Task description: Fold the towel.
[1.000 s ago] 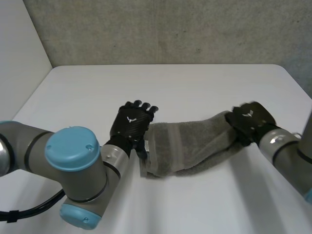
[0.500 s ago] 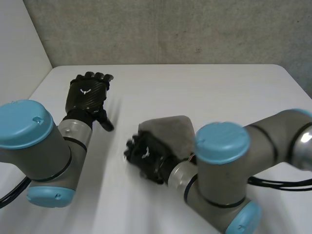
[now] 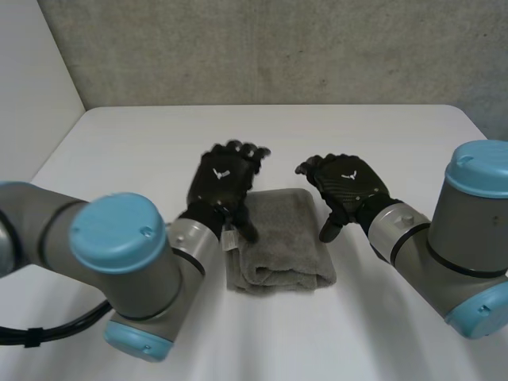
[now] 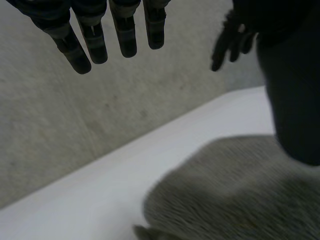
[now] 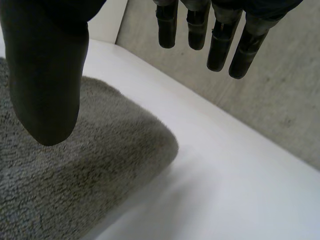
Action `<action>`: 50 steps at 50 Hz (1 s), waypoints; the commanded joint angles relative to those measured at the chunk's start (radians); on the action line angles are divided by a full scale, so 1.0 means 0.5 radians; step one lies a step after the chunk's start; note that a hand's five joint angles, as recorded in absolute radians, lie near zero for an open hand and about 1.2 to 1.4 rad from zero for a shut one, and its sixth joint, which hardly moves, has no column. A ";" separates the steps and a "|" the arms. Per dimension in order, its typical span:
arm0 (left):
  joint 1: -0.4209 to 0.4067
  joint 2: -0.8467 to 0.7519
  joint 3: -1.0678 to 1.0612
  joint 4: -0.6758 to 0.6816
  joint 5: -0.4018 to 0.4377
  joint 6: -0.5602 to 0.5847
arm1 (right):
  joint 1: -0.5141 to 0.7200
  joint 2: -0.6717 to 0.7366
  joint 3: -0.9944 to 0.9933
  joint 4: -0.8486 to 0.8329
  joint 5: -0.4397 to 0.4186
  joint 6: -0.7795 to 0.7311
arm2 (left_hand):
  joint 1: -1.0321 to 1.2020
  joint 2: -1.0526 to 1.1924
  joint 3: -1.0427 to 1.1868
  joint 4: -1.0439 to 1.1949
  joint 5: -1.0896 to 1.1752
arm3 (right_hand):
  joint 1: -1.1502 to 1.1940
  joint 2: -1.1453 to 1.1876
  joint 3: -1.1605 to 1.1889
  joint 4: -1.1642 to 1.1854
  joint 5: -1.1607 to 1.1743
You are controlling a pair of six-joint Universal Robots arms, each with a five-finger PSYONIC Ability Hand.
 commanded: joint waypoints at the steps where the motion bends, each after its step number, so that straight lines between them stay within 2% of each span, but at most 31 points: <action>1: -0.025 -0.207 0.029 -0.019 -0.005 0.011 | 0.010 0.264 -0.103 0.079 -0.008 0.089 | -0.151 -0.138 -0.112 -0.155 -0.412 | -0.115 -0.159 -0.149 -0.161 -0.039; 7: -0.019 -0.271 0.059 -0.113 -0.005 0.018 | 0.020 0.436 -0.180 0.170 -0.008 0.076 | -0.145 -0.132 -0.107 -0.150 -0.406 | -0.115 -0.159 -0.149 -0.161 -0.039; 12: -0.016 -0.238 0.087 -0.215 -0.011 0.005 | 0.023 0.442 -0.214 0.223 -0.011 0.073 | -0.145 -0.132 -0.107 -0.150 -0.406 | -0.115 -0.159 -0.149 -0.161 -0.039; 15: -0.019 -0.183 0.102 -0.298 -0.015 0.002 | 0.023 0.277 -0.208 0.238 -0.020 0.061 | -0.151 -0.138 -0.112 -0.155 -0.412 | -0.115 -0.159 -0.149 -0.161 -0.039; 17: -0.016 -0.051 0.108 -0.368 -0.021 -0.004 | -0.002 -0.029 -0.174 0.220 0.001 0.076 | -0.156 -0.144 -0.118 -0.161 -0.418 | -0.115 -0.159 -0.149 -0.161 -0.039; 21: 0.005 0.129 0.105 -0.414 -0.027 -0.007 | -0.026 -0.259 -0.159 0.195 0.019 0.092 | -0.156 -0.144 -0.118 -0.161 -0.418 | -0.115 -0.159 -0.149 -0.161 -0.039; 23: 0.063 0.301 0.087 -0.451 -0.045 0.002 | -0.097 -0.419 -0.162 0.183 0.129 0.092 | -0.168 -0.156 -0.130 -0.173 -0.430 | -0.115 -0.159 -0.149 -0.161 -0.039; 24: 0.064 0.302 0.087 -0.451 -0.045 0.002 | -0.097 -0.420 -0.162 0.183 0.130 0.092 | -0.168 -0.156 -0.130 -0.173 -0.430 | -0.115 -0.159 -0.149 -0.161 -0.039; 26: 0.165 0.494 0.066 -0.494 -0.128 0.005 | -0.146 -0.530 -0.162 0.192 0.289 0.086 | -0.168 -0.156 -0.130 -0.173 -0.430 | -0.115 -0.159 -0.149 -0.161 -0.039; 27: 0.165 0.495 0.066 -0.494 -0.128 0.005 | -0.146 -0.530 -0.162 0.192 0.289 0.086 | -0.168 -0.156 -0.130 -0.173 -0.430 | -0.115 -0.159 -0.149 -0.161 -0.039; 29: 0.269 0.657 0.047 -0.525 -0.195 0.005 | -0.155 -0.585 -0.162 0.207 0.405 0.082 | -0.168 -0.156 -0.130 -0.173 -0.430 | -0.115 -0.159 -0.149 -0.161 -0.039; 34: 0.349 0.811 0.007 -0.580 -0.199 0.008 | -0.186 -0.628 -0.150 0.253 0.489 0.064 | -0.168 -0.156 -0.130 -0.173 -0.430 | -0.115 -0.159 -0.149 -0.161 -0.039; 50: 0.368 0.910 -0.143 -0.611 -0.186 -0.004 | -0.232 -0.628 -0.131 0.306 0.473 0.089 | -0.168 -0.156 -0.130 -0.173 -0.430 | -0.115 -0.159 -0.149 -0.161 -0.039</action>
